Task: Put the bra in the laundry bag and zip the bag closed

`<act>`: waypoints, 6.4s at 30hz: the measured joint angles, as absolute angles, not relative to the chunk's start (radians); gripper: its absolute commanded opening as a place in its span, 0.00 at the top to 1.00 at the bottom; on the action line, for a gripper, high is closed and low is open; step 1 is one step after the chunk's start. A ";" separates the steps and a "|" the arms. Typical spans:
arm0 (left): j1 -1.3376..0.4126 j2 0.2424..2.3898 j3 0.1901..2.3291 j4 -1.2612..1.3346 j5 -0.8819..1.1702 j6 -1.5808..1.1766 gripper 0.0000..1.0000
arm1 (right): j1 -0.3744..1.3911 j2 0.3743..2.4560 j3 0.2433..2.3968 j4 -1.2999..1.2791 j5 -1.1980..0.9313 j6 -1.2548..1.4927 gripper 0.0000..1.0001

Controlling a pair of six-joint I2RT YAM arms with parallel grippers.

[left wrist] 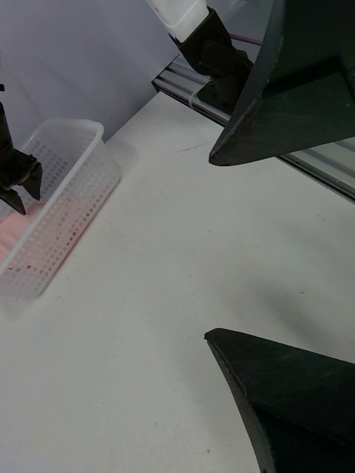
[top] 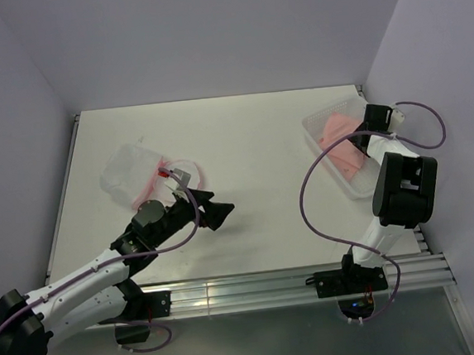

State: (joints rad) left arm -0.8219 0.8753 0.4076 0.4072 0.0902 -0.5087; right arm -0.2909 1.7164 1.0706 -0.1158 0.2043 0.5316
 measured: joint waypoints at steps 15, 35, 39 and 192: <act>-0.822 0.905 0.408 0.407 0.080 -0.505 0.02 | -0.295 1.717 1.006 -0.110 0.141 0.586 0.52; -0.823 0.936 0.407 0.423 0.065 -0.493 0.02 | -0.236 1.188 0.830 0.184 0.141 0.620 1.00; -0.823 0.940 0.407 0.424 0.064 -0.494 0.02 | -0.153 1.072 0.853 0.231 0.136 0.616 1.00; -0.979 0.835 0.881 -0.141 -0.427 -0.603 0.33 | 0.803 0.548 1.016 -0.252 -0.303 0.822 1.00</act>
State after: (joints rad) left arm -0.9794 0.8349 0.8810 -0.1413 -0.4267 -0.6025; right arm 0.8028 0.5480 1.0164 -0.2523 -0.3035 0.8219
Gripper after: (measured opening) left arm 0.667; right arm 0.007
